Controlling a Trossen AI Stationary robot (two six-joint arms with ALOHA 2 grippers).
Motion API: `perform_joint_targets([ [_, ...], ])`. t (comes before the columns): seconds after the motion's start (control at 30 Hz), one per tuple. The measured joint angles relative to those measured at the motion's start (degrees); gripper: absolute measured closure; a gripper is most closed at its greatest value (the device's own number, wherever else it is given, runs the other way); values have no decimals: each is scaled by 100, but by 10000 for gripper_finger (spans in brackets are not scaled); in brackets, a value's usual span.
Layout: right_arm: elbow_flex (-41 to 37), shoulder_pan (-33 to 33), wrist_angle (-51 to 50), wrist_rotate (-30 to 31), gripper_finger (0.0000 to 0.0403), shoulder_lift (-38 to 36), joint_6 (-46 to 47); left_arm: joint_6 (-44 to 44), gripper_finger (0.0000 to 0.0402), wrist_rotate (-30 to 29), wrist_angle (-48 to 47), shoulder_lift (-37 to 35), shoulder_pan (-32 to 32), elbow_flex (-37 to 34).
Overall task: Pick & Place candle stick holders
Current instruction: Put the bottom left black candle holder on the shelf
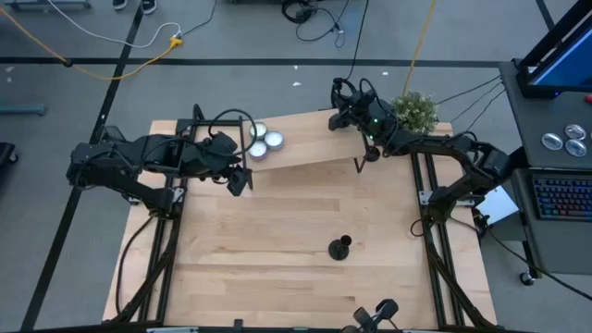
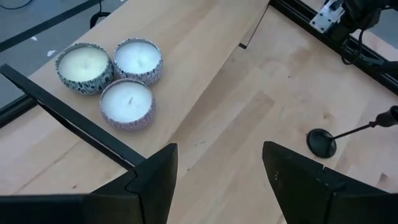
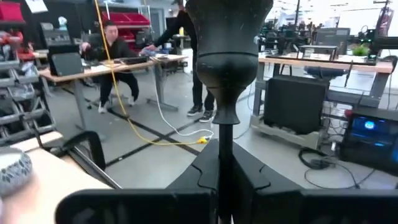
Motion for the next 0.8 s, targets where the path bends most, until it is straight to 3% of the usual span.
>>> perform_joint_targets([
  [0.53, 11, -307, 802, -8, 400, 520, 33, -63, 160, 0, 8, 0, 4, 0],
  [0.8, 14, -305, 648, -6, 398, 511, -4, -107, 160, 4, 8, 0, 4, 0],
])
